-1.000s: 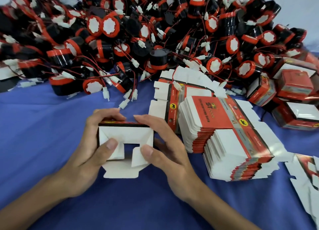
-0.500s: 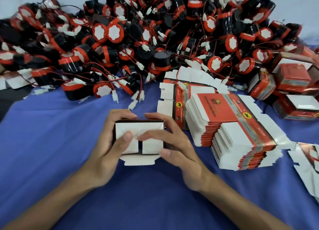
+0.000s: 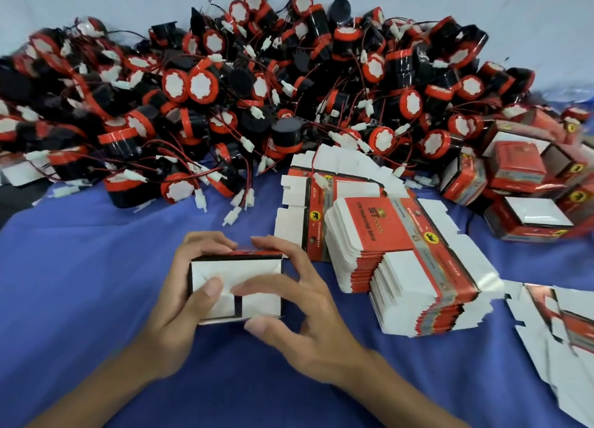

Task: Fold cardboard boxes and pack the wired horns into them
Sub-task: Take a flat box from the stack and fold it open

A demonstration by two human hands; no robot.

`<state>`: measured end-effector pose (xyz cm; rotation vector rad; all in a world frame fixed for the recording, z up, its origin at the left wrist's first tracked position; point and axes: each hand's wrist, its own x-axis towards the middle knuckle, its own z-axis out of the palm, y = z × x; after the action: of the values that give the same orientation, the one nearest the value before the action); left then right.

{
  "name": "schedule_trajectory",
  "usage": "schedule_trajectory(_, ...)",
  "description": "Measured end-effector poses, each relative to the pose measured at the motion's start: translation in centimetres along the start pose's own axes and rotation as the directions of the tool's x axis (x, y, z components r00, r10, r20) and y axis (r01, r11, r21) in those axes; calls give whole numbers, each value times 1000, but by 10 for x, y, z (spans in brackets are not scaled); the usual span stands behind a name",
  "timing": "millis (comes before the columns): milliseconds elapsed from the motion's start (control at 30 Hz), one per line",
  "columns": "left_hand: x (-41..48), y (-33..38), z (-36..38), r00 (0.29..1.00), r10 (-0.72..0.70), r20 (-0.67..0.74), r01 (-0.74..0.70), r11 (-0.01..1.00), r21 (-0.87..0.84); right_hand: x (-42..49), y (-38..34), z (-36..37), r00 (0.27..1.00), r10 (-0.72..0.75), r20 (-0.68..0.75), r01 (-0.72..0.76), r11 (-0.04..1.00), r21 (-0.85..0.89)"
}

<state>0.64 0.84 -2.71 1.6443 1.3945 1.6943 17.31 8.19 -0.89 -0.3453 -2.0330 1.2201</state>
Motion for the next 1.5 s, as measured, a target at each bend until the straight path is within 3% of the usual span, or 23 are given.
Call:
schedule_trajectory(300, 5, 5, 1, 982, 161, 101, -177, 968, 176, 3, -6, 4, 992, 66, -106, -57, 994, 90)
schedule_trajectory(433, 3, 6, 2, 983, 144, 117, -160, 977, 143, 3, -5, 5, 987, 86, -139, -64, 986, 153)
schedule_trajectory(733, 4, 9, 5, 981, 144, 130, -169, 965, 203, 2, -9, 4, 987, 86, -134, -73, 992, 103)
schedule_trajectory(833, 3, 9, 6, 990, 92, 105, -113, 970, 217, 1, -8, 4, 983, 99, -152, -84, 992, 98)
schedule_trajectory(1033, -1, 8, 5, 972, -233, 42, 223, 961, 166, 2, -7, 4, 975, 101, -199, -89, 994, 66)
schedule_trajectory(1300, 0, 10, 1, 977, -199, 79, 192, 978, 87, 0, -7, 8, 978, 103, -180, -102, 995, 13)
schedule_trajectory(1500, -1, 12, 3, 992, -115, 50, 111, 991, 71, -2, -6, 7, 969, 225, -105, -221, 974, 45)
